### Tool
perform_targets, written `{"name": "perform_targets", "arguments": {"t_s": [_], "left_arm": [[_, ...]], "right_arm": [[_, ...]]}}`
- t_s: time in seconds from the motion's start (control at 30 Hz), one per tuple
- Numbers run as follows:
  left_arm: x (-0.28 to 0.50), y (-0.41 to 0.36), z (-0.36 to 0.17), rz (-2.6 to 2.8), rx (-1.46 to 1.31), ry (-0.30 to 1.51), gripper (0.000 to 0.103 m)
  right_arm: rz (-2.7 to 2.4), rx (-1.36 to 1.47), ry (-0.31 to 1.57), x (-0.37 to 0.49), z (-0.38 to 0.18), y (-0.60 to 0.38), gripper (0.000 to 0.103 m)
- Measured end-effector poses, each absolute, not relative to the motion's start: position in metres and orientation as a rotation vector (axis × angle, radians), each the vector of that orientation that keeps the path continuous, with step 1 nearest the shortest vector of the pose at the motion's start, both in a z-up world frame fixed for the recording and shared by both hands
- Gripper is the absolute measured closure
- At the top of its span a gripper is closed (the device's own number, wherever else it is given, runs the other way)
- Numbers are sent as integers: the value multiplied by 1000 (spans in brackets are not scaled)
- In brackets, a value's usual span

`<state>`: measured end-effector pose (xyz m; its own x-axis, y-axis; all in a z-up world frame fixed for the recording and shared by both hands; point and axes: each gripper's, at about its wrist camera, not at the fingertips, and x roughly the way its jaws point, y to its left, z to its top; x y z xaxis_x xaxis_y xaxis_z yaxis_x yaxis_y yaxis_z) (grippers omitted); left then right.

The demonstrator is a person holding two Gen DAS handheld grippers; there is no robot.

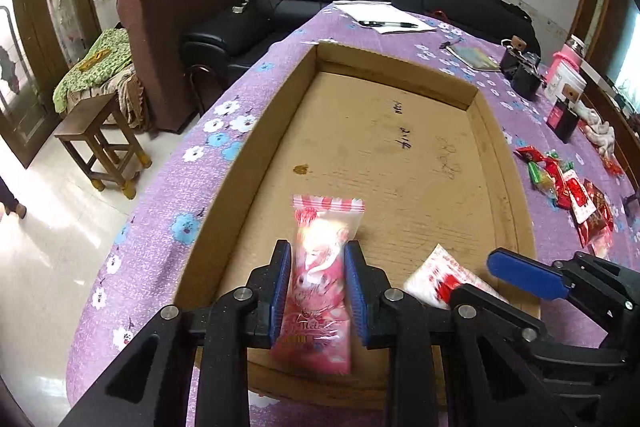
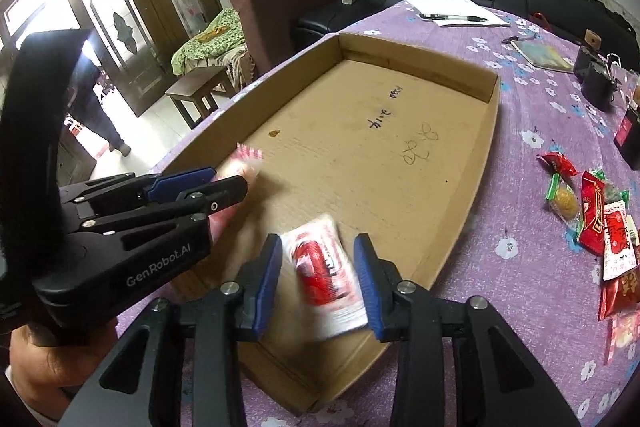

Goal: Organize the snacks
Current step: 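Carry both snacks over the cardboard tray and open both grippers, then move both grippers back to the snack pile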

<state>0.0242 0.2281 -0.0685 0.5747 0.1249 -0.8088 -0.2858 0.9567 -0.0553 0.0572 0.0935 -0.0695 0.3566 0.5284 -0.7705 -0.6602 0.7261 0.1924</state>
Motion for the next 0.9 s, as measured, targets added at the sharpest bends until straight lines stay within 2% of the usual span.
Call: {"name": "perform_targets", "arguments": {"t_s": [0.03,0.1,0.17,0.4,0.47,0.53,0.57,0.6,0.9], "left_arm": [[24,229,-68,247,-193,930,65],[22,232,-66,262,-203,915,41],[17,235,-60,268,-211,886,35],[14,226,-46,288,-161,855,33],[14,220,-43,279,-153,852,33],[14,210,-40,272,-132,845,29],[14,206,-38,269,-123,840,23],[14,200,-36,265,-112,832,19],[24,137,-23,176,-35,807,12]], "right_arm": [[768,-165,920,56,-68,93,61],[769,-161,907,55,-64,90,59],[768,-151,897,55,-60,86,58],[744,-99,852,53,-41,61,58],[725,-84,834,52,-35,48,51],[701,-73,815,51,-31,34,33],[683,-68,804,50,-29,25,30],[667,-61,797,50,-27,16,29],[523,9,800,57,-32,-71,24]]}}
